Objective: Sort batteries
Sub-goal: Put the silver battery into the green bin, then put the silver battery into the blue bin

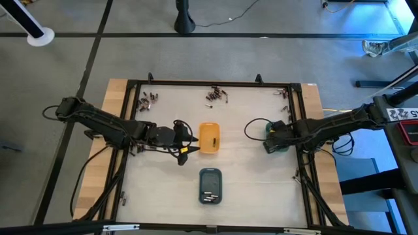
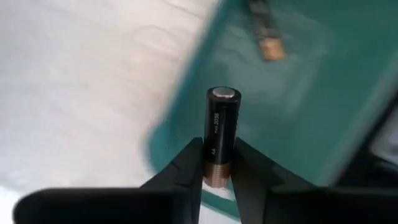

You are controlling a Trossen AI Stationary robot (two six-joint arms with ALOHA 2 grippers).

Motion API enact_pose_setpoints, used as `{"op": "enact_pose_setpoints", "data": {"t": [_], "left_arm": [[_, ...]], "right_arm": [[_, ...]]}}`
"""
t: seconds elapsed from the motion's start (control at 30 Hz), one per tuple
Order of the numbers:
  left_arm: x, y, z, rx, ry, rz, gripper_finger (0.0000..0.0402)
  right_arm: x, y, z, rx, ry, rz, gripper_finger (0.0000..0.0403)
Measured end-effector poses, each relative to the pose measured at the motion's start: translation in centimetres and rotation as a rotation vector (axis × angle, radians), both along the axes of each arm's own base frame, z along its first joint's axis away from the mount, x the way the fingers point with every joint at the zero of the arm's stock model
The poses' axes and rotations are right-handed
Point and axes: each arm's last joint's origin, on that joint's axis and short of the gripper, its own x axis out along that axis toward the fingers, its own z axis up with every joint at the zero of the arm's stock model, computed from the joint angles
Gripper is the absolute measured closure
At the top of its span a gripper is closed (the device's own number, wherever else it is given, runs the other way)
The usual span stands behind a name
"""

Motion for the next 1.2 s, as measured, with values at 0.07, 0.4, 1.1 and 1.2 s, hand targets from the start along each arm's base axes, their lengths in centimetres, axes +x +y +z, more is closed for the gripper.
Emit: {"op": "enact_pose_setpoints", "data": {"t": [0.07, 0.4, 1.1, 1.2], "left_arm": [[0.0, 0.0, 0.0, 0.007, -0.001, 0.010, 0.0221], [-0.1, -0.4, 0.0, 0.012, -0.002, 0.005, 0.0221], [-0.1, -0.3, 0.0, 0.018, -0.003, 0.017, 0.0221], [-0.1, -0.3, 0.0, 0.018, -0.003, 0.017, 0.0221]], "right_arm": [[0.5, 0.1, -0.6, 0.004, -0.020, -0.004, 0.0345], [-0.1, 0.0, -3.5, -0.025, 0.202, -0.072, 0.0334], [-0.3, 0.0, -4.5, -0.038, 0.186, -0.036, 0.0283], [-0.1, -0.1, -3.8, -0.074, 0.186, -0.021, 0.0283]]}}
